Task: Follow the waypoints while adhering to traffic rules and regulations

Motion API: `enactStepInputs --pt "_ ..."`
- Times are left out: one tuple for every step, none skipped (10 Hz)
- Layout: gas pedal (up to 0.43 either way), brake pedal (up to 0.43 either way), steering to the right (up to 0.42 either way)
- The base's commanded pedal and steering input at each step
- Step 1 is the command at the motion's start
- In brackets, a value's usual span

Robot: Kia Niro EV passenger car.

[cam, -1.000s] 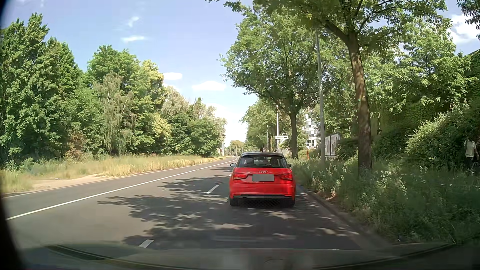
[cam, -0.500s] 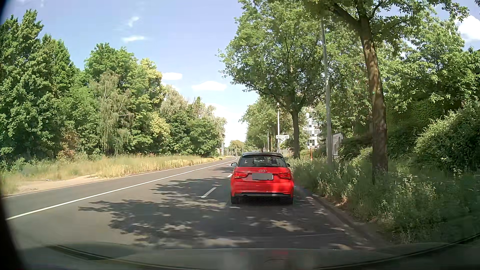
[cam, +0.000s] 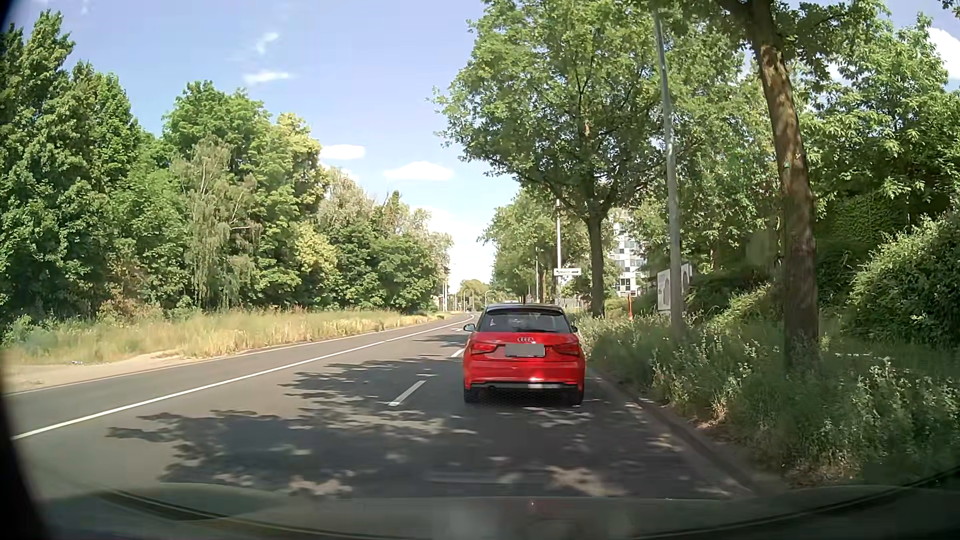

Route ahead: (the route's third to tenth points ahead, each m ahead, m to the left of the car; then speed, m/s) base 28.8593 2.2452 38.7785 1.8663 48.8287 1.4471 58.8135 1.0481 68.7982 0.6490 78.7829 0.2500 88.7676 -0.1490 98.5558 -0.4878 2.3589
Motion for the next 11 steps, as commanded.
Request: enactStepInputs --pt "0.039 0.030 -0.003" --pt "0.039 0.030 -0.003" --pt "0.039 0.030 -0.003" --pt "0.039 0.030 -0.001" --pt "0.039 0.030 0.000" --pt "0.039 0.030 0.000" --pt "0.039 0.030 0.001" --pt "0.039 0.030 0.001" --pt "0.039 0.030 0.001" --pt "0.039 0.030 0.001" --pt "0.039 0.037 0.001"
